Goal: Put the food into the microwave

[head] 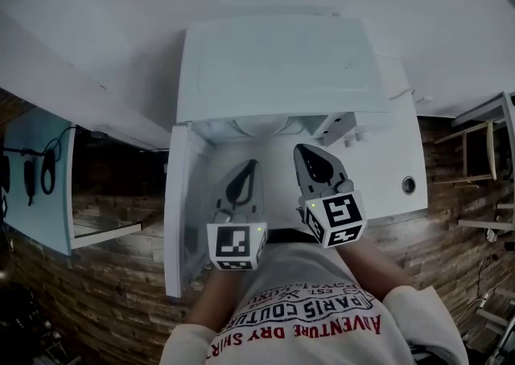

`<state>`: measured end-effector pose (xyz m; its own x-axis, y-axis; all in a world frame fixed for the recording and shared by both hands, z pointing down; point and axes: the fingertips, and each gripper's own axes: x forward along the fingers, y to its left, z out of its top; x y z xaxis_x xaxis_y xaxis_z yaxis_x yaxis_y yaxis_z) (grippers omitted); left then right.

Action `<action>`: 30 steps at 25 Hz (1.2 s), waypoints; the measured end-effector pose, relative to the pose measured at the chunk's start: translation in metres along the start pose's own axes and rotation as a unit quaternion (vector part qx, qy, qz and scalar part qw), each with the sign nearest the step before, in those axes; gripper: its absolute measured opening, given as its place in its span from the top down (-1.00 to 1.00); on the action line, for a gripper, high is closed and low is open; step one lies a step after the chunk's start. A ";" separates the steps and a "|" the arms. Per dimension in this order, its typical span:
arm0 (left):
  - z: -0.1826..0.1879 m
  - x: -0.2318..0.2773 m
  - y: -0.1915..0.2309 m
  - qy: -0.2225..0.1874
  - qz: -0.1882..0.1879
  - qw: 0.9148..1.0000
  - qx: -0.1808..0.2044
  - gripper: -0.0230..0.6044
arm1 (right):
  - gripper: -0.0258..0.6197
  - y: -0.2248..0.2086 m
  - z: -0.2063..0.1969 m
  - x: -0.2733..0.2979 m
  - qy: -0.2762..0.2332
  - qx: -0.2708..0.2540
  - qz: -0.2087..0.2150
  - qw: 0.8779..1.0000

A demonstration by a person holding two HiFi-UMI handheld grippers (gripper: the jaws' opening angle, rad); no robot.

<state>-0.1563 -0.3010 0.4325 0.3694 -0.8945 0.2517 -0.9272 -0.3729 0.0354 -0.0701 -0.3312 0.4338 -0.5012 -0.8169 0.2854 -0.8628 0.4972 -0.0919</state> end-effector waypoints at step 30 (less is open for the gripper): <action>0.053 -0.023 -0.014 -0.064 -0.009 0.997 0.033 0.91 | 0.89 0.018 0.049 -0.054 -0.083 -0.038 0.000 0.996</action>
<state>-0.1486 -0.2887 0.3753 0.3949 -0.9102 0.1250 -0.9157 -0.4010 -0.0269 -0.0619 -0.2930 0.3699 -0.5107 -0.8509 0.1234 -0.8584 0.5127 -0.0170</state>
